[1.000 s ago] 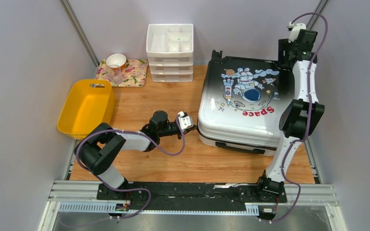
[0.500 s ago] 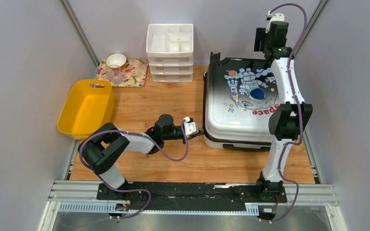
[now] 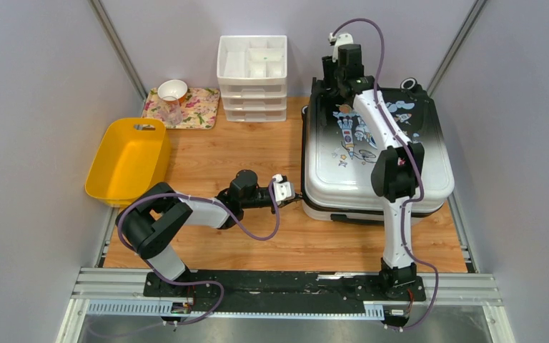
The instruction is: Open, take out, and arrange the luggage
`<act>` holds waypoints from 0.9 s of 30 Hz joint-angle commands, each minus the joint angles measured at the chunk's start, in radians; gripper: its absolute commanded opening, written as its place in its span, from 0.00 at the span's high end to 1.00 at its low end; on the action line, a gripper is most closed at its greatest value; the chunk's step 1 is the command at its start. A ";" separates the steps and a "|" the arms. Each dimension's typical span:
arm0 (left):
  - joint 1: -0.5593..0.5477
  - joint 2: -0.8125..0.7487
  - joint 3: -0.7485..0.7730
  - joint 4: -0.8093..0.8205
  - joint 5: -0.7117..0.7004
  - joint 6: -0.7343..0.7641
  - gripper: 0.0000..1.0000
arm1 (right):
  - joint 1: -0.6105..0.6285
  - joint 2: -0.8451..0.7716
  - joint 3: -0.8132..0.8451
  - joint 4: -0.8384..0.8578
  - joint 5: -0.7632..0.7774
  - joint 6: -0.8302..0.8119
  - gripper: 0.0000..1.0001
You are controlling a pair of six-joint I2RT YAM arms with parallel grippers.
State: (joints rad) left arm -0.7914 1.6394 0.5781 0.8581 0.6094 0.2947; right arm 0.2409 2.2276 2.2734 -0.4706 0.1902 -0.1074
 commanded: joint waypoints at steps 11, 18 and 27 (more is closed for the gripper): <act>0.053 -0.039 0.003 0.013 0.068 0.012 1.00 | 0.000 -0.025 -0.160 -0.265 -0.587 -0.155 0.71; 0.167 0.025 0.086 0.015 0.098 0.109 1.00 | 0.037 0.004 -0.202 -0.434 -0.782 -0.236 0.78; 0.077 -0.013 0.042 0.064 0.185 0.176 1.00 | 0.086 -0.037 -0.308 -0.661 -0.977 -0.368 0.89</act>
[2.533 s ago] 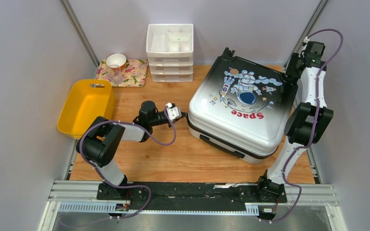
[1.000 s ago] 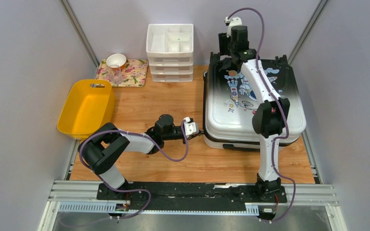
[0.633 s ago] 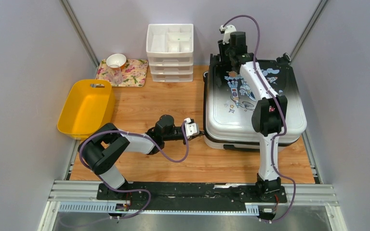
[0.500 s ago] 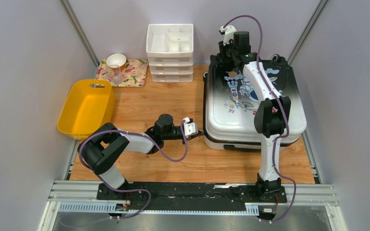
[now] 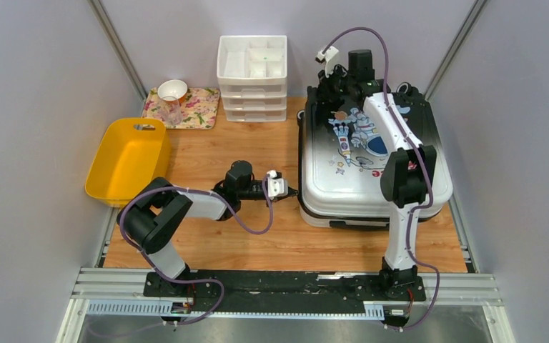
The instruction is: Open, take out, and arrange the luggage
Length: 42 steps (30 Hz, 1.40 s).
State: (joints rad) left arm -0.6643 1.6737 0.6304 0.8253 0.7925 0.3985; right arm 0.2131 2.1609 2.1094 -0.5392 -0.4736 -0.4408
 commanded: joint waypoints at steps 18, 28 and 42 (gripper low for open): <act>-0.054 -0.149 -0.172 0.127 -0.154 -0.029 1.00 | 0.213 -0.180 -0.508 -0.838 -0.434 -0.354 0.95; 0.198 -0.072 -0.123 0.164 -0.101 0.079 1.00 | 0.288 -0.223 -0.555 -0.900 -0.456 -0.464 0.95; 0.097 -0.040 -0.104 0.268 -0.018 0.102 1.00 | 0.181 -0.243 -0.193 -0.512 -0.130 0.210 0.71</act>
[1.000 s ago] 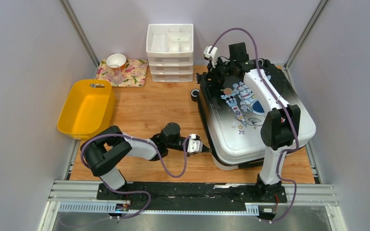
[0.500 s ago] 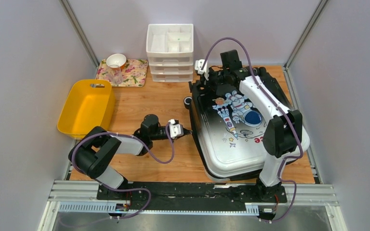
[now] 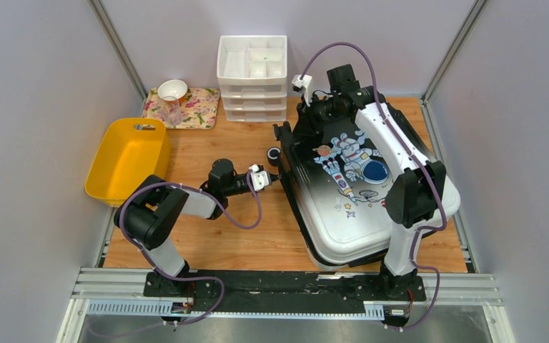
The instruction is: Open, take out, and arrange the luggage
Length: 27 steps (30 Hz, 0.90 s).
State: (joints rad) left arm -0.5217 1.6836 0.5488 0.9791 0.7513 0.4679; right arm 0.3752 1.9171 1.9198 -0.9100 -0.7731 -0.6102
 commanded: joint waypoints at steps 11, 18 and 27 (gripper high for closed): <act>-0.077 -0.134 -0.085 0.083 0.019 0.008 1.00 | 0.090 0.158 0.134 -0.058 0.550 0.415 0.80; -0.087 -0.157 -0.113 0.073 0.020 0.005 1.00 | 0.087 0.116 0.131 0.066 0.718 0.487 0.85; -0.089 -0.171 -0.125 0.055 -0.004 -0.003 1.00 | 0.151 0.221 0.151 0.000 0.667 0.391 0.90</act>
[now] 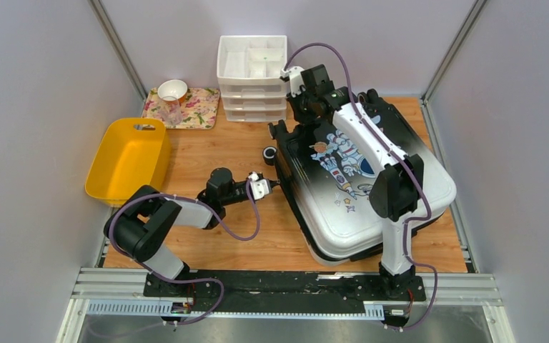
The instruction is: Open, take out, and arrange the luggage
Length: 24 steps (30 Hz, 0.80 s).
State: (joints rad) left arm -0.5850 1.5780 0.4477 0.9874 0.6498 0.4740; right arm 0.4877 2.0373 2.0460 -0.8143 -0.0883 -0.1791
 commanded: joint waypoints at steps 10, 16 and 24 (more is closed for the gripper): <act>0.028 -0.140 -0.107 0.062 0.022 -0.075 1.00 | 0.149 0.150 0.000 -0.314 -0.604 -0.313 0.93; 0.105 -0.242 -0.171 0.040 -0.002 -0.103 1.00 | 0.170 0.141 -0.050 -0.476 -0.747 -0.471 0.98; 0.246 -0.335 -0.274 0.028 0.011 -0.058 1.00 | 0.176 0.092 -0.138 -0.618 -0.817 -0.655 0.99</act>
State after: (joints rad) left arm -0.4530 1.2980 0.2016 0.9504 0.7231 0.3965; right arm 0.5964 2.0602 2.0388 -0.8696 -0.7418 -0.7143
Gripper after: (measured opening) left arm 0.007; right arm 0.011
